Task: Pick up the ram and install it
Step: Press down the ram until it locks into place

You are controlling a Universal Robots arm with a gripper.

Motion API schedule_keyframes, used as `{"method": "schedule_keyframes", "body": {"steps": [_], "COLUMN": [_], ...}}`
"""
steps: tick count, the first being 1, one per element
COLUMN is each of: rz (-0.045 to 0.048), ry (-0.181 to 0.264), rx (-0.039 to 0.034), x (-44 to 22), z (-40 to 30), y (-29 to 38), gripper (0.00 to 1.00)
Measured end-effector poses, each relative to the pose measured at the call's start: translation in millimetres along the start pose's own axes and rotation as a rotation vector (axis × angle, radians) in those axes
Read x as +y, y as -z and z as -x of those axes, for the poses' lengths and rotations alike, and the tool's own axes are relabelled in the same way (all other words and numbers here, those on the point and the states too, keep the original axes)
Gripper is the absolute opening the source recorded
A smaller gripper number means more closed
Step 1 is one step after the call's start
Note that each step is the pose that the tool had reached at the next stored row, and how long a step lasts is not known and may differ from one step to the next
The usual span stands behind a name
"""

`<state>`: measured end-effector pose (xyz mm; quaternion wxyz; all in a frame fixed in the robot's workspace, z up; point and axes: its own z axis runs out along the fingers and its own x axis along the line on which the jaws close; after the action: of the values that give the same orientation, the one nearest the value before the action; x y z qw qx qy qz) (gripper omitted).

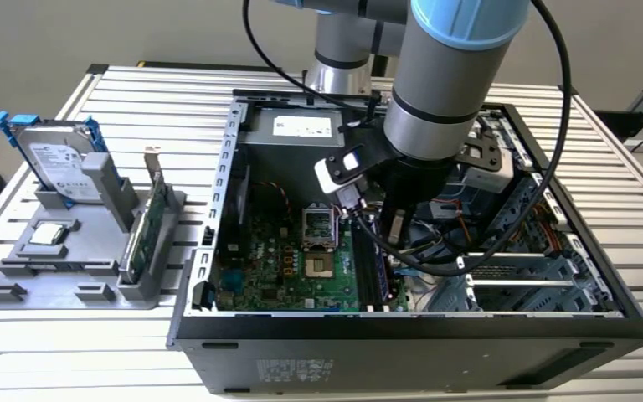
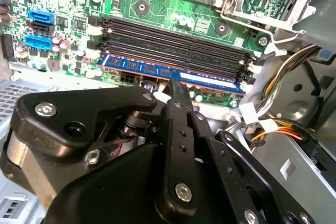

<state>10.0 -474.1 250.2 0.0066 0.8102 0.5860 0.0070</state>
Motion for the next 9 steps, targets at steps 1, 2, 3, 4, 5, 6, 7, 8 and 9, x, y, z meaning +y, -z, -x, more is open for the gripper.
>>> {"method": "schedule_keyframes", "body": {"steps": [1,2,3,4,5,6,7,8,9], "rz": [0.0,0.0,0.0,0.0,0.0,0.0,0.0,0.0,0.0], "ry": [0.003,0.005,0.007,0.008,0.01,0.011,0.012,0.013,0.014], "rx": [0.0001,0.0001,0.0003,0.0002,0.0003,0.0003,0.0003,0.0004,0.0004], "x": [0.0,0.0,0.0,0.0,0.0,0.0,0.0,0.0,0.0], "z": [0.0,0.0,0.0,0.0,0.0,0.0,0.0,0.0,0.0], "y": [0.0,0.0,0.0,0.0,0.0,0.0,0.0,0.0,-0.1], "gripper": [0.0,0.0,0.0,0.0,0.0,0.0,0.0,0.0,0.0]}}
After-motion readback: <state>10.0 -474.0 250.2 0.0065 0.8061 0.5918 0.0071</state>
